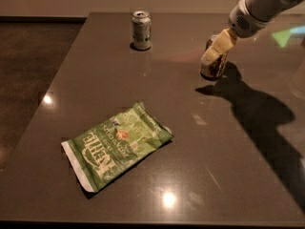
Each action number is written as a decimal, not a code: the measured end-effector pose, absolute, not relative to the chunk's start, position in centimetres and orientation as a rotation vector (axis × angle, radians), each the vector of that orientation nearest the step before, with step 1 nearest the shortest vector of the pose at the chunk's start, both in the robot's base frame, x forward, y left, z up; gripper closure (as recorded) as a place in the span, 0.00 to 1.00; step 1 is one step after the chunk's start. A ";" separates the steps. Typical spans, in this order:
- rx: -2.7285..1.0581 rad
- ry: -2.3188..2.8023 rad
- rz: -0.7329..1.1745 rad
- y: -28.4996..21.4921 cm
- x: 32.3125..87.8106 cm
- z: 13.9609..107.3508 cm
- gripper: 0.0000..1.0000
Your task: Move orange can near 7up can
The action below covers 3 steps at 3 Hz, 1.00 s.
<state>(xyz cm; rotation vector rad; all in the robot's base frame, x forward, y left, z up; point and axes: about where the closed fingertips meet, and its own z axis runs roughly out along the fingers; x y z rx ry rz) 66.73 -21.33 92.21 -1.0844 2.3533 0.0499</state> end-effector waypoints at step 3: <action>-1.114 2.360 0.026 -20.9 67.4 92.0 0.64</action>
Offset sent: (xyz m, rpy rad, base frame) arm 0.0073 -0.0020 -0.0012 -0.0261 0.0062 -0.0014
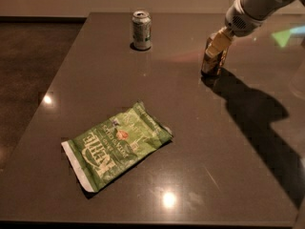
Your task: Move orange can near 7up can
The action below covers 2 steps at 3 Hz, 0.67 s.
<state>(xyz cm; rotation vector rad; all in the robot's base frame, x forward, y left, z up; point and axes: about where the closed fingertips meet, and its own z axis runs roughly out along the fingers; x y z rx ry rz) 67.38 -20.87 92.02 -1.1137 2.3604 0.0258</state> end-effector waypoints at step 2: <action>-1.230 2.260 0.069 -15.3 67.7 95.2 1.00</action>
Offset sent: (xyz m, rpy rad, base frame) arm 0.0058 0.0954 0.0576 0.0334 -0.0640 0.1953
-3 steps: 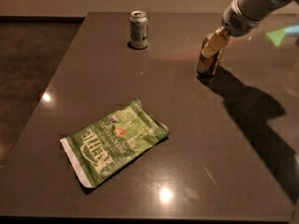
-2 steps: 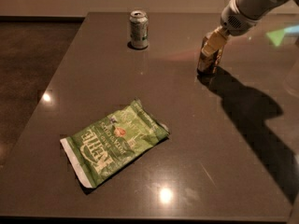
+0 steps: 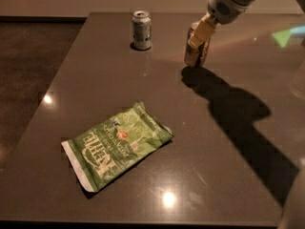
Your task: Move orange can near 7up can
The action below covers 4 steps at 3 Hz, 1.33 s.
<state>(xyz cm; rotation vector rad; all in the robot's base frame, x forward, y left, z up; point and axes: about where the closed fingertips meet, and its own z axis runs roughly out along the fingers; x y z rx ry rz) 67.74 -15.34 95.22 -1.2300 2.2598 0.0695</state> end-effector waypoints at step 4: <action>-1.337 2.200 0.109 -4.6 74.0 95.6 1.00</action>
Offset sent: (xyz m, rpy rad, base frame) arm 0.0468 0.1114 0.0196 0.0393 -0.0105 0.1198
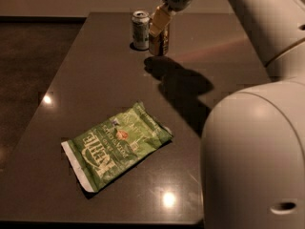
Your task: Move orange can near 7up can
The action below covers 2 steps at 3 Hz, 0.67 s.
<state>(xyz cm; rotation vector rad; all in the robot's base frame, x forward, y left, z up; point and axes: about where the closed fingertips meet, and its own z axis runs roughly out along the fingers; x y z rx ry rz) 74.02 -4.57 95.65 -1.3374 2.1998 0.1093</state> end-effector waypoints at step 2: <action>-1.305 2.204 0.077 -4.2 76.9 95.0 0.84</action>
Offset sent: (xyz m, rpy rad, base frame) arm 0.0466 -0.0033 0.0024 -0.0031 -0.0450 -0.0570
